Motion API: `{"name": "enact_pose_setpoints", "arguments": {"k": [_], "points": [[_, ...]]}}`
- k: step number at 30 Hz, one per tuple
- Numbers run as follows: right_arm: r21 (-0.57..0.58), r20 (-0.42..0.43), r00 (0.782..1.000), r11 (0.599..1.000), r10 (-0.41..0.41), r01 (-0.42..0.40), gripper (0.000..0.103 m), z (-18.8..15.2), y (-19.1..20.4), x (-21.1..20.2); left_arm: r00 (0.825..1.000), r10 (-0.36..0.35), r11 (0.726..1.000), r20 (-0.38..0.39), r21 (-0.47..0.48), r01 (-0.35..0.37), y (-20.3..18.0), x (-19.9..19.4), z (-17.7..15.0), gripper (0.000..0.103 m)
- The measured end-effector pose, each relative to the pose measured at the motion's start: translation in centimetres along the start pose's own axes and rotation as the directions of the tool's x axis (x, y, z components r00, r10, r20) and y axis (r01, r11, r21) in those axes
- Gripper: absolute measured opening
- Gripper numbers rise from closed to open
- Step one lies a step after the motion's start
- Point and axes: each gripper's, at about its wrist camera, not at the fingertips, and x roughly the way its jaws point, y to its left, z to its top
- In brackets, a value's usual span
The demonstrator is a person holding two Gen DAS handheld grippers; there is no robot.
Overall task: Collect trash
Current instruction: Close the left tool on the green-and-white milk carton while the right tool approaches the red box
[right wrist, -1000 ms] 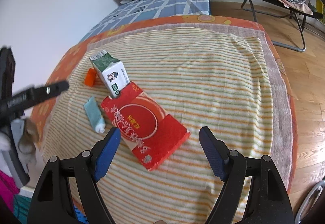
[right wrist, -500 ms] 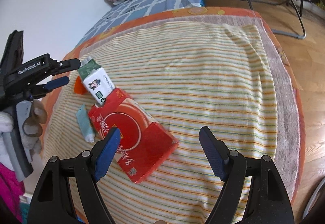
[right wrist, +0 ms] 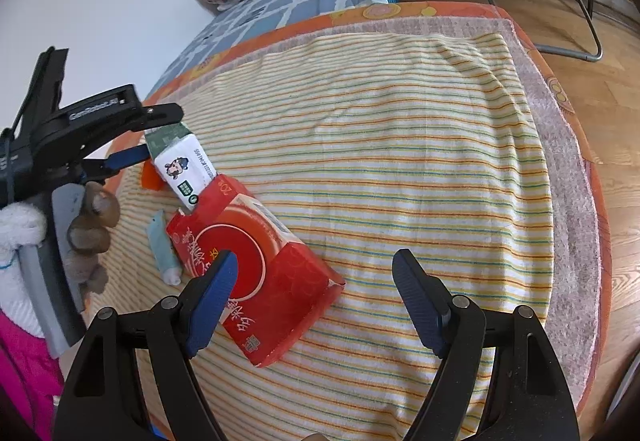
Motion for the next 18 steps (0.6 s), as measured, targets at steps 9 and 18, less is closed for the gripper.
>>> {"name": "enact_pose_setpoints", "arguments": {"k": [9,18], "points": [[0.051,-0.017,0.999,0.998,0.037,-0.036,0.08,0.0,-0.8,1.0,0.999,0.032,0.999,-0.018,-0.017,-0.032,-0.1,1.2,-0.1,0.08],[0.019,-0.031,0.997,0.998,0.064,-0.064,0.08,0.0,0.3,1.4,0.999,-0.029,0.999,-0.022,-0.016,0.028,1.0,1.4,-0.9,0.087]]}}
